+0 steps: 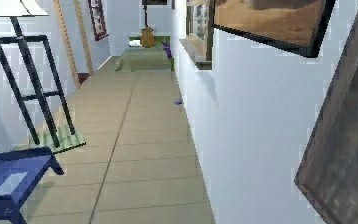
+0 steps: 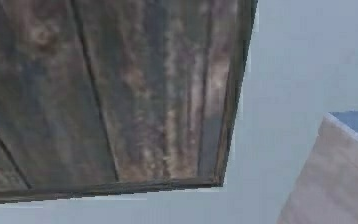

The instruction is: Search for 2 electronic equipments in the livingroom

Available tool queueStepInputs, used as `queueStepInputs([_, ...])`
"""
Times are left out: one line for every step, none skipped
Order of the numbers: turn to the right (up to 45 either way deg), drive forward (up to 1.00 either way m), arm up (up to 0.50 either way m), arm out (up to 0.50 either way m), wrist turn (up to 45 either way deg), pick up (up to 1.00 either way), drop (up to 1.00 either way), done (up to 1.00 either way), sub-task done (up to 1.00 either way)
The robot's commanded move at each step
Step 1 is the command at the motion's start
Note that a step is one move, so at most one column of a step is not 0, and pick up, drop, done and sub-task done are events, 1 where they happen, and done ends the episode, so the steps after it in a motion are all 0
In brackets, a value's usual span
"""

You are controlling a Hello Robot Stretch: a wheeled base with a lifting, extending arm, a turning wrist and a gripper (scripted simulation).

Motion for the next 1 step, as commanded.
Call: queueStepInputs([0.0, 0.50, 0.00, 0.00, 0.0, 0.00, 0.00, 0.00, 0.00])
